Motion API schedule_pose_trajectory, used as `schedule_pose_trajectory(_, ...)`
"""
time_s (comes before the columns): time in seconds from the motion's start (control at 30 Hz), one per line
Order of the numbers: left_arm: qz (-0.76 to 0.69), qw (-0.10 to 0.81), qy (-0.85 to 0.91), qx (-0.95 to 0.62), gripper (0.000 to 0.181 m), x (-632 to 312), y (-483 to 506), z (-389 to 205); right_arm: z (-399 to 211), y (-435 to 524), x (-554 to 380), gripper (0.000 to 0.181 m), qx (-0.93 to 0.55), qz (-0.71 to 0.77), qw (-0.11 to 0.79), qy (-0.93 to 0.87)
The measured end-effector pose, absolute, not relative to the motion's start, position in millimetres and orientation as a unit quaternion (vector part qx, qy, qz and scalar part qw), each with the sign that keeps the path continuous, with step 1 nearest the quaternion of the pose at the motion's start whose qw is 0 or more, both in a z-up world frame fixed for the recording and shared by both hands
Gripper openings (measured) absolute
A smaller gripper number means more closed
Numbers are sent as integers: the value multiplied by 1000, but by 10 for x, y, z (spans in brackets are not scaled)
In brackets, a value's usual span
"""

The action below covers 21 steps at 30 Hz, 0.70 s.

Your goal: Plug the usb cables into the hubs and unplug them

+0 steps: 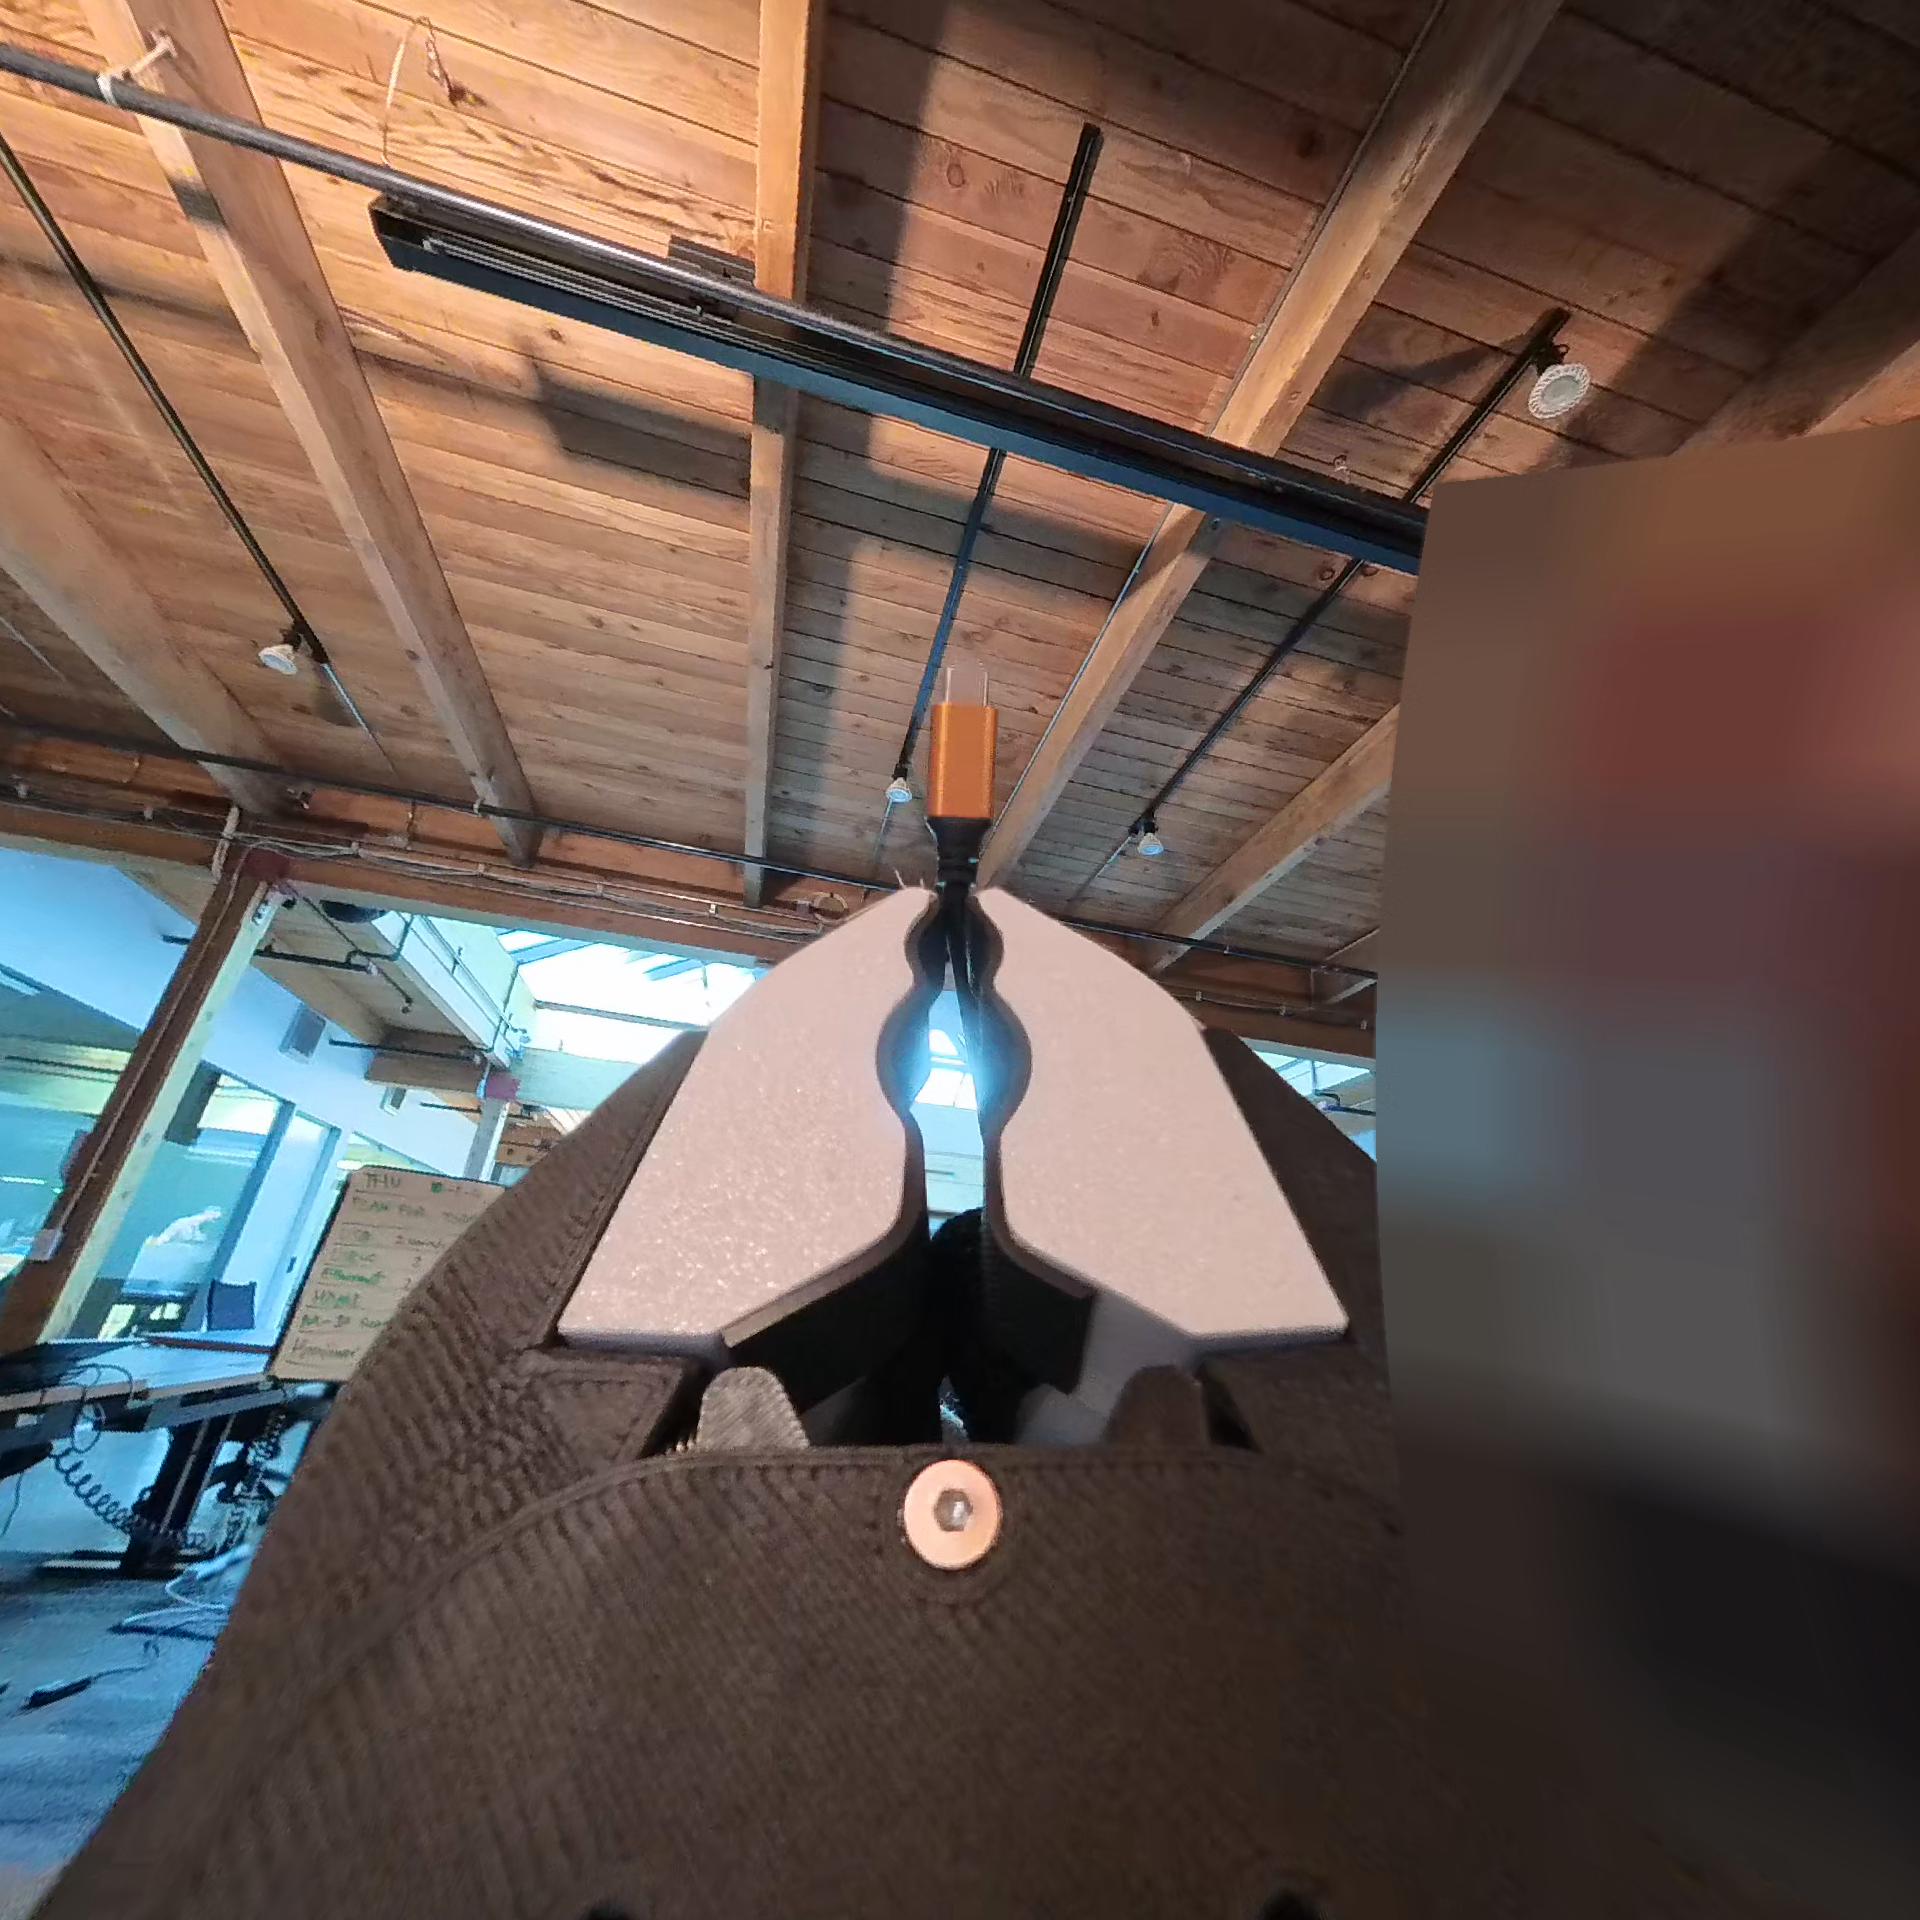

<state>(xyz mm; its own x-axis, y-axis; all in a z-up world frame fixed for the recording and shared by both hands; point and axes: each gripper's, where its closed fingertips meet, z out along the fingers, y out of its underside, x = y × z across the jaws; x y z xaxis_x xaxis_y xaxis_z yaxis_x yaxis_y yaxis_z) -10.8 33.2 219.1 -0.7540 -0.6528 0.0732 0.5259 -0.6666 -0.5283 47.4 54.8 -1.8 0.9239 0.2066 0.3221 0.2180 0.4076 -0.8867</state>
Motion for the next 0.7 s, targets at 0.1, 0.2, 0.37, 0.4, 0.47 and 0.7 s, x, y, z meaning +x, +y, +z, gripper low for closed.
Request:
schedule_pose_trajectory(0.1, -906, 316, 249, -129, 3, -79, 271, 2185, -58, 560, 436, 48, -547, -7, 811, -207)
schedule_pose_trajectory(0.2, -906, 315, 252, -129, 3, -58, 222, 2178, -98, 563, 383, 37, -551, -2, 804, -223)
schedule_pose_trajectory(0.37, -868, 351, 298, -187, 4, 118, 271, 2111, -109, 524, 419, 15, -565, 29, 792, -230)
schedule_pose_trajectory(0.4, -841, 382, 319, -211, 9, 174, 338, 2075, -83, 503, 456, 15, -564, 50, 795, -218)
schedule_pose_trajectory(0.47, -760, 481, 355, -257, 35, 255, 578, 1998, -19, 458, 575, 15, -560, 99, 802, -183)
schedule_pose_trajectory(0.7, -415, 627, 624, -212, 59, 302, 798, 1300, 198, 161, 859, 15, -479, 491, 724, -76)
